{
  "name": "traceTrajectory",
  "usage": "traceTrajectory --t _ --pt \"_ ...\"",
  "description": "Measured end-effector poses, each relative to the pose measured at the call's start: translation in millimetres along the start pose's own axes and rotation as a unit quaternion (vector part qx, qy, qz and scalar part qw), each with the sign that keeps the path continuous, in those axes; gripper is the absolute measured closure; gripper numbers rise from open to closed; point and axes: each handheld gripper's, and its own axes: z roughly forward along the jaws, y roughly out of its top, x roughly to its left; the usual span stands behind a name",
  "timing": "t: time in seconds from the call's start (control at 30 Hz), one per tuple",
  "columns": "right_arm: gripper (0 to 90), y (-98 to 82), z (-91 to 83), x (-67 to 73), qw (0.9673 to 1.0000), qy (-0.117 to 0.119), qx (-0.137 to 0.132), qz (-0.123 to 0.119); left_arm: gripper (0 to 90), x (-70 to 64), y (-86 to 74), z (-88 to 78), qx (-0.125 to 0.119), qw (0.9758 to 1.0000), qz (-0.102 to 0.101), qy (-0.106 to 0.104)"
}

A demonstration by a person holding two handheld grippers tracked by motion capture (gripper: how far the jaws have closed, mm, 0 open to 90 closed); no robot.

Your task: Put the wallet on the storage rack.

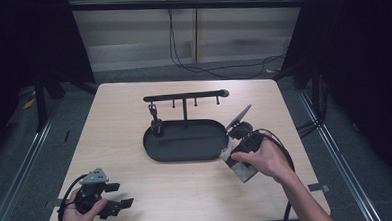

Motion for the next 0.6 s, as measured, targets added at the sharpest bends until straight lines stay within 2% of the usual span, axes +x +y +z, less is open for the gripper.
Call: traceTrajectory --t 0.27,0.4,0.6 --pt "35.1 17.0 -3.9 -4.6 0.9998 0.005 -0.014 0.013 20.8 -0.2 0.3 -1.8 -0.009 1.0000 0.000 -0.003" --pt "35.1 25.0 -3.6 -4.6 0.9994 0.020 -0.022 0.014 19.2 -1.8 1.3 -4.1 -0.025 0.9996 0.003 -0.015" --pt "35.2 36.8 2.1 -4.5 0.9991 0.017 -0.031 0.025 19.1 -2.7 1.3 -4.7 -0.029 0.9994 0.004 -0.016"
